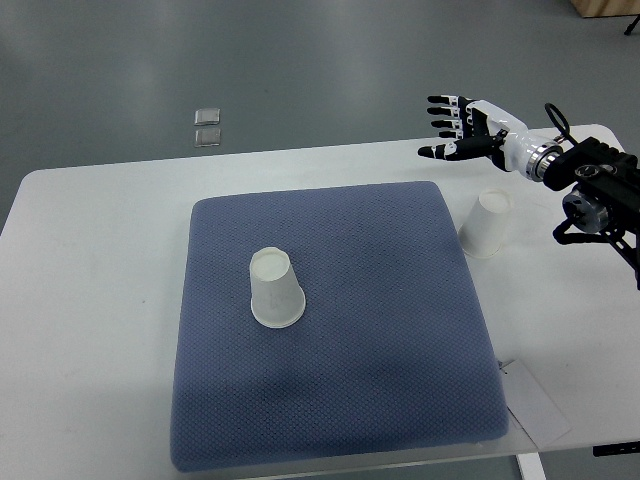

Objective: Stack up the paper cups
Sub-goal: 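Lower the right hand onto the standing white cup and close fingers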

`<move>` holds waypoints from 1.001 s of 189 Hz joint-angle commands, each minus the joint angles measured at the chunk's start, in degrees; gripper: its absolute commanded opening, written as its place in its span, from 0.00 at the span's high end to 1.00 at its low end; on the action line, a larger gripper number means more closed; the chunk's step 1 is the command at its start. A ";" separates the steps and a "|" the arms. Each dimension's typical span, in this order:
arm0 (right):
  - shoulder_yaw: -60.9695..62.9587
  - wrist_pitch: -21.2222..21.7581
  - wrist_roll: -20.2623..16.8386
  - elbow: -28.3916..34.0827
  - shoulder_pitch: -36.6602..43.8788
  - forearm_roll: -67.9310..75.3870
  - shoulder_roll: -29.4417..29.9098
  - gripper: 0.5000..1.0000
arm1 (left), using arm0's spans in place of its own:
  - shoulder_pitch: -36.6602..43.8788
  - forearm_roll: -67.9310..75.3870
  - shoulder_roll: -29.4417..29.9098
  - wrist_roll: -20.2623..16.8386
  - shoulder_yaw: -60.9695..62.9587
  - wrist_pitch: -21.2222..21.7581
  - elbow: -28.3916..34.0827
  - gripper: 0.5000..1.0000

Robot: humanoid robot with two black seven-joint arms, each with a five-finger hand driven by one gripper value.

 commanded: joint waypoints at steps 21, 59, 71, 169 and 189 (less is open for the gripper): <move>-0.33 0.97 1.25 7.73 -0.47 -18.22 -6.12 0.17 | 0.00 0.00 0.00 0.00 0.00 0.00 -0.02 0.00; -4.73 0.53 4.94 11.42 -0.39 -37.38 -10.26 0.17 | 0.00 0.00 0.00 0.00 0.00 0.00 0.07 0.00; -6.75 0.27 5.38 11.86 -0.21 -39.83 -11.22 0.17 | 0.00 0.00 0.00 0.00 0.00 0.00 -0.02 0.00; -13.08 -4.39 5.47 10.81 -0.21 -48.89 -12.37 0.17 | 0.00 0.00 0.00 0.00 0.00 0.00 -0.02 0.00; -13.69 -5.01 5.47 9.93 -0.21 -49.86 -12.28 0.17 | 0.00 0.00 0.00 0.00 0.00 0.00 -0.02 0.00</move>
